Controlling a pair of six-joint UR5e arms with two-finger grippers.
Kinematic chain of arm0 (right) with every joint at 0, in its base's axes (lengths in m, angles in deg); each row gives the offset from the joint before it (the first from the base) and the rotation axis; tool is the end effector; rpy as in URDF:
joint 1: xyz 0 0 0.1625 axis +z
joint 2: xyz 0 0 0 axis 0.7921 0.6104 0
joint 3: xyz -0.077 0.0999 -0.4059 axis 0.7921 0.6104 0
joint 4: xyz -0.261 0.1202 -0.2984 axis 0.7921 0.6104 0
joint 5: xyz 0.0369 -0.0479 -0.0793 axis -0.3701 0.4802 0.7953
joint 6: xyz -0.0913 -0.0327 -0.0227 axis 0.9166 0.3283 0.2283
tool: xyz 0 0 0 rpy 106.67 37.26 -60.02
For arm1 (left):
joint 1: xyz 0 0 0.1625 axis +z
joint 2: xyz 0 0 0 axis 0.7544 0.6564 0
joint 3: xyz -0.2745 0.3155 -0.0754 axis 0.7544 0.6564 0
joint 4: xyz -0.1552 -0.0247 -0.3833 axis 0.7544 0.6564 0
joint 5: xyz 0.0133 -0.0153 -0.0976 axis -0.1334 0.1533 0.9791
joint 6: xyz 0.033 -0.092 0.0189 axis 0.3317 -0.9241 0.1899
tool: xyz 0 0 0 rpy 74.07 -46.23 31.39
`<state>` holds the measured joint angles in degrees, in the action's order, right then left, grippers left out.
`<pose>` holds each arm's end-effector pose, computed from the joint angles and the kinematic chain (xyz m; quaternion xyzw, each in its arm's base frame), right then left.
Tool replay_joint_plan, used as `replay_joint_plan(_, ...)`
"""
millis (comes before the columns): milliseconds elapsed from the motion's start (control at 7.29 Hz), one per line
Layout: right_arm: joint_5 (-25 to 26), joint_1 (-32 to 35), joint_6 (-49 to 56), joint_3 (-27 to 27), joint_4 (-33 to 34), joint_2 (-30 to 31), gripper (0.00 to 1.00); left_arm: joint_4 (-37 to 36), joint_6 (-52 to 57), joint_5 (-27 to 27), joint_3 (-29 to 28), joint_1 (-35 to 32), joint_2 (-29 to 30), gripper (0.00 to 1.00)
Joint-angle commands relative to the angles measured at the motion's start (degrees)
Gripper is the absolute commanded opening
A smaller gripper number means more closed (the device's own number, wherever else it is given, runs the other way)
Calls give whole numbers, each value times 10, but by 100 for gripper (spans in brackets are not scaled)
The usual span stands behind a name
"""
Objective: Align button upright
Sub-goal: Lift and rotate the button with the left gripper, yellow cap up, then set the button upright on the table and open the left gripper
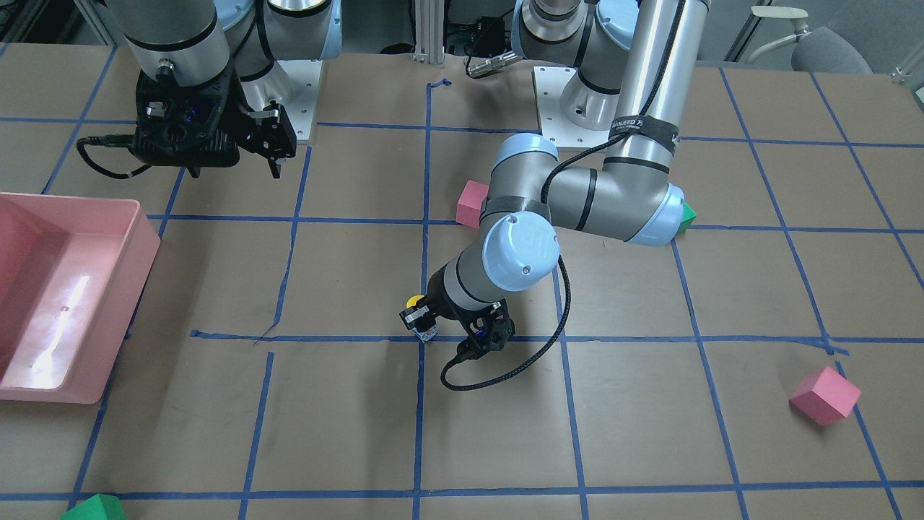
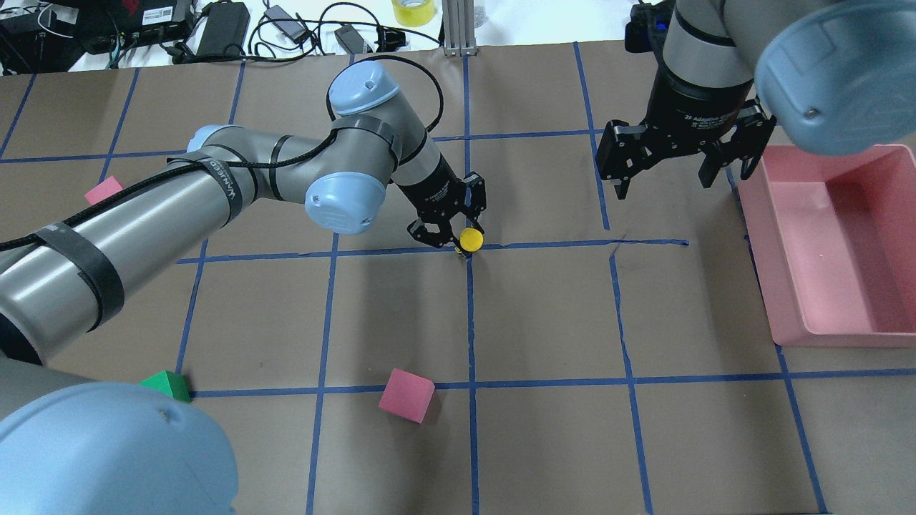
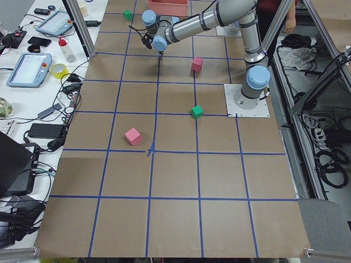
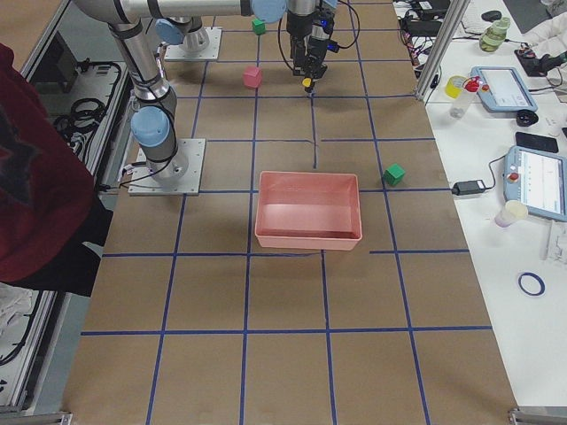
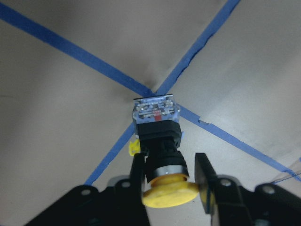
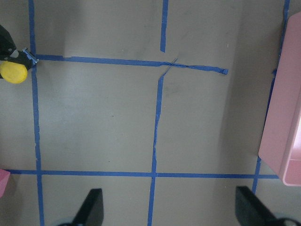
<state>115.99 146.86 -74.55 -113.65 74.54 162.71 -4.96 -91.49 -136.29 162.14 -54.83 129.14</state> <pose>0.1642 -0.4741 0.4786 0.0325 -0.9984 -0.0308 0.0352 -0.3159 -0.5654 0.2183 0.2986 -0.9328 -0.1358 0.1491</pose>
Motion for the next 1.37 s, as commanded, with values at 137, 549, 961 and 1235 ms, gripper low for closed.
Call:
replay_joint_plan(137, 0, 0, 0, 0, 0, 0, 100, -7, 3, -2, 3, 0, 6, 89)
replay_joint_plan(549, 0, 0, 0, -1, 0, 0, 100, 3, 4, -5, -24, 4, -22, 100)
replay_joint_plan(961, 1, 0, 0, -1, 0, 0, 100, 189, 103, -61, -73, 18, -139, 100)
replay_joint_plan(1235, 4, 0, 0, -1, 0, 0, 100, 279, 212, -96, -90, 26, -225, 100)
